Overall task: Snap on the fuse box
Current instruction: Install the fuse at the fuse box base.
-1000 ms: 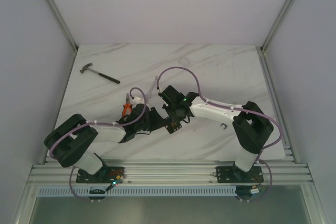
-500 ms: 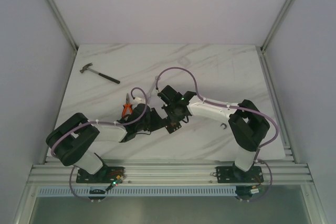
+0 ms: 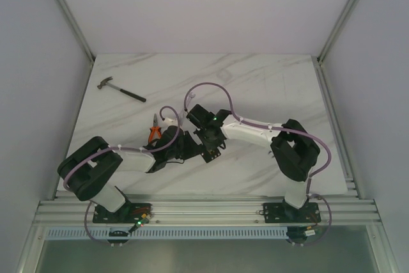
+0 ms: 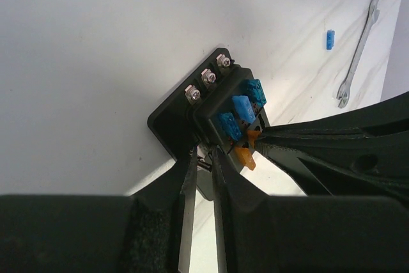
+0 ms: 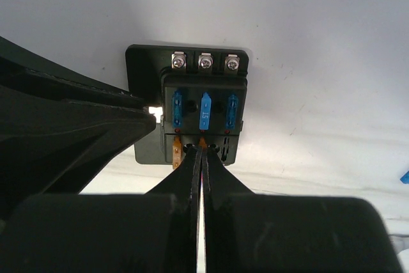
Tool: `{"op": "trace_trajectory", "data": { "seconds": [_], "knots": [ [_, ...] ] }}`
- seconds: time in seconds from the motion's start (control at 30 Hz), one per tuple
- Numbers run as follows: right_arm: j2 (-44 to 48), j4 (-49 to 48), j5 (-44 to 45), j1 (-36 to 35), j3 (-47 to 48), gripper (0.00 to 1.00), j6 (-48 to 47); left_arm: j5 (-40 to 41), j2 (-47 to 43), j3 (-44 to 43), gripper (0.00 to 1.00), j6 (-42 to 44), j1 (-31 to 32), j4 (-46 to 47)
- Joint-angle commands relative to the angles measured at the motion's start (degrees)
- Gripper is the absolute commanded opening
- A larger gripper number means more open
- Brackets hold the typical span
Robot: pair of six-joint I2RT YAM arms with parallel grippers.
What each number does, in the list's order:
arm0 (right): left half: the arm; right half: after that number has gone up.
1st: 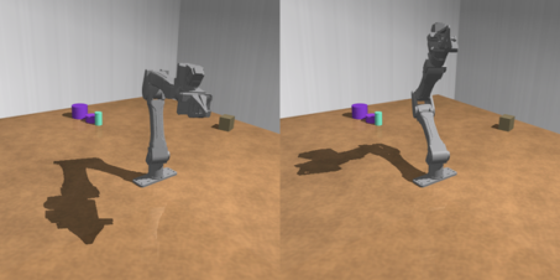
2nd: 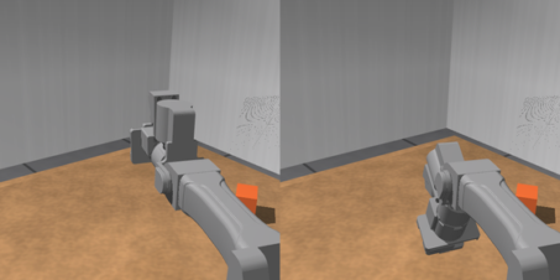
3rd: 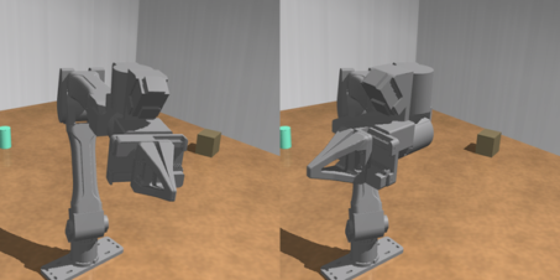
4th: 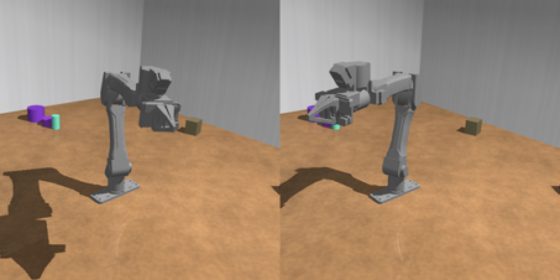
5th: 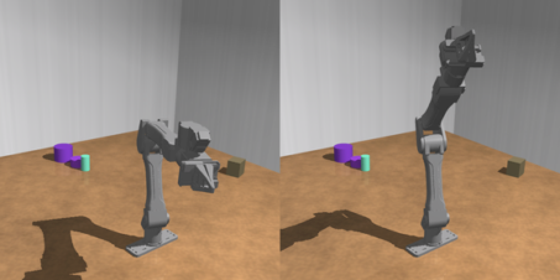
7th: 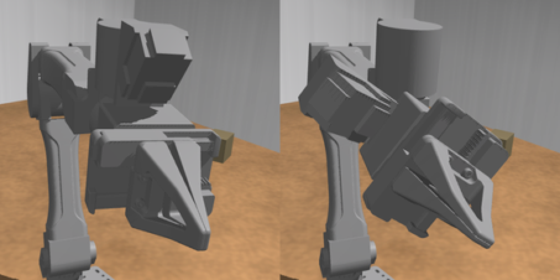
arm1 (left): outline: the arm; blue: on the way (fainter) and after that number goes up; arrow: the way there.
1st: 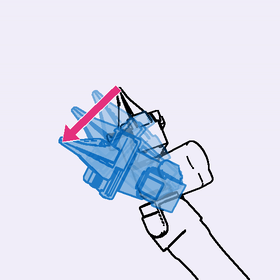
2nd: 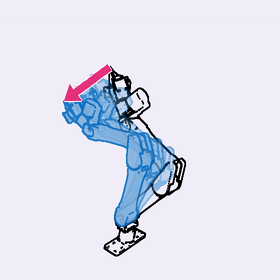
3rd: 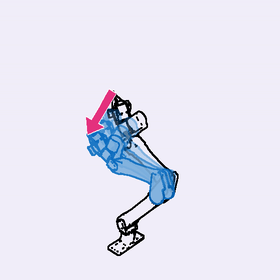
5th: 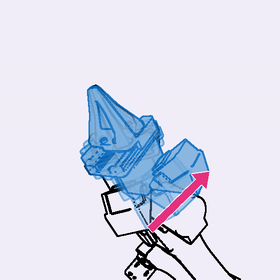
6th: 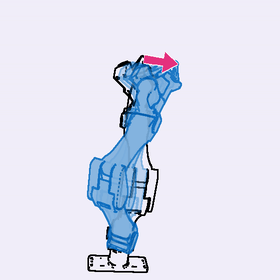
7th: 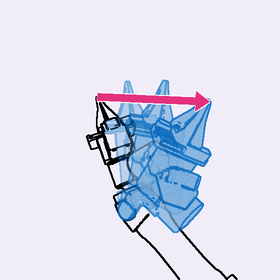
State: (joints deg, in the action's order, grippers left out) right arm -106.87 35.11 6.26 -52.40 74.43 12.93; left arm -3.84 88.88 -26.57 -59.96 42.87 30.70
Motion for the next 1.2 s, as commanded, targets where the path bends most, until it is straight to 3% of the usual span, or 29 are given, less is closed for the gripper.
{"op": "trace_trajectory", "data": {
  "seconds": [0.0,0.2,0.37,0.5,0.57,0.9,1.17],
  "knots": [
    [-12.14,1.49,-0.5,-1.18,-5.64,0.0,0.59,-0.61,1.42,0.29,0.23,-0.72,0.46,-0.21],
    [-16.65,0.28,-1.85,-1.71,-6.06,0.0,0.34,-0.49,1.19,0.89,0.23,-1.02,0.54,0.11],
    [-6.18,-0.97,-2.7,-1.93,-4.95,0.0,0.92,0.68,-0.63,0.68,0.24,-0.37,0.46,-1.17],
    [4.41,-0.99,-1.15,-1.63,-3.25,0.2,1.27,1.64,-2.66,0.18,0.28,0.63,0.46,-2.54],
    [7.82,-1.69,0.17,-0.78,-3.38,0.24,1.73,1.99,-3.64,-0.1,0.29,1.17,0.5,-3.26],
    [17.94,-3.3,2.67,14.14,-12.45,0.43,2.3,5.28,-10.29,1.32,0.45,3.08,0.21,-5.94],
    [16.76,-7.82,1.38,27.82,-16.96,0.53,2.5,7.75,-13.9,2.43,0.66,4.39,-0.9,-8.54]
  ]
}}
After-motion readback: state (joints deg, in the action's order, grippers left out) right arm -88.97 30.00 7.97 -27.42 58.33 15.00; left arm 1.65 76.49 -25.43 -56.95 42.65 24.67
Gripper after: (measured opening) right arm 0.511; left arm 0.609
